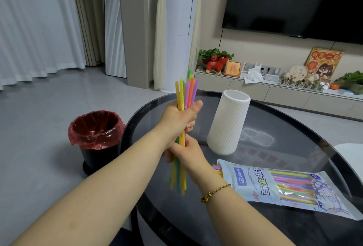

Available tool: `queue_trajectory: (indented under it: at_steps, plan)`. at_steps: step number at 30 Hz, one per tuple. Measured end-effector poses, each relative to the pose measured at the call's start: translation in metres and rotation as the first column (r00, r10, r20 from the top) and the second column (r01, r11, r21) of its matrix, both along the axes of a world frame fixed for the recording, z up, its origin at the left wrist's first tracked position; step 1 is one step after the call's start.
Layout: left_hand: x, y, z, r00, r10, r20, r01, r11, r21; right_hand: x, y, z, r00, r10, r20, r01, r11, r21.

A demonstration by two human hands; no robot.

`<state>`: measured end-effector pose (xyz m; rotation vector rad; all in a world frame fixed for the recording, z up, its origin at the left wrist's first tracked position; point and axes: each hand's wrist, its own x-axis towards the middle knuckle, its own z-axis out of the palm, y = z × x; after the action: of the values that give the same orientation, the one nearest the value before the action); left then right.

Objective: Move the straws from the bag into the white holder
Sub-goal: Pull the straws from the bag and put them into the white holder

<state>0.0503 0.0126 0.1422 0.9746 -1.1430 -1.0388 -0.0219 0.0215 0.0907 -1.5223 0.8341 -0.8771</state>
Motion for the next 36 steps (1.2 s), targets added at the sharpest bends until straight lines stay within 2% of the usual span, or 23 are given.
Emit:
queue_trajectory:
  at_steps: [3,8,13,16,18,20,25,29,31,33,36]
  plan:
    - [-0.001,-0.005,0.010,0.998,-0.034,-0.057,0.034,0.999,-0.005,-0.007,-0.006,0.012,0.997,-0.060,-0.053,0.055,0.993,-0.100]
    - [-0.011,-0.017,0.025,0.991,-0.137,0.008,0.136,0.989,0.049,-0.025,-0.024,0.024,0.990,-0.134,-0.043,0.124,0.974,-0.188]
    - [-0.025,-0.032,0.046,0.997,-0.054,0.060,0.060,0.994,-0.094,-0.050,-0.041,0.028,0.995,-0.080,-0.056,0.058,0.947,-0.316]
    - [-0.024,-0.044,0.070,0.999,0.049,-0.019,-0.052,0.980,-0.193,-0.076,-0.056,0.024,0.959,-0.281,0.046,0.279,0.898,-0.340]
    - [-0.022,-0.051,0.088,0.990,0.079,-0.114,-0.105,0.964,-0.244,-0.091,-0.068,0.020,0.884,-0.455,0.105,0.462,0.816,-0.347]
    - [-0.020,-0.059,0.105,0.977,0.104,-0.186,-0.153,0.951,-0.269,-0.100,-0.081,0.019,0.816,-0.572,0.085,0.563,0.751,-0.345]
    - [-0.019,-0.078,0.132,0.941,0.123,-0.314,-0.231,0.914,-0.333,-0.102,-0.107,0.014,0.760,-0.650,0.004,0.596,0.694,-0.404]
    - [-0.019,-0.096,0.140,0.910,0.134,-0.393,-0.282,0.894,-0.349,-0.101,-0.122,0.006,0.719,-0.693,0.049,0.641,0.634,-0.433]
    - [-0.018,-0.105,0.134,0.905,0.140,-0.402,-0.288,0.896,-0.336,-0.105,-0.130,0.003,0.671,-0.737,0.086,0.706,0.598,-0.379]
    - [-0.018,-0.113,0.122,0.901,0.157,-0.404,-0.295,0.905,-0.306,-0.110,-0.140,-0.002,0.654,-0.752,0.080,0.740,0.614,-0.275]
    - [-0.017,-0.122,0.103,0.882,0.184,-0.433,-0.312,0.918,-0.247,-0.108,-0.144,-0.013,0.747,-0.665,-0.011,0.647,0.731,-0.215]
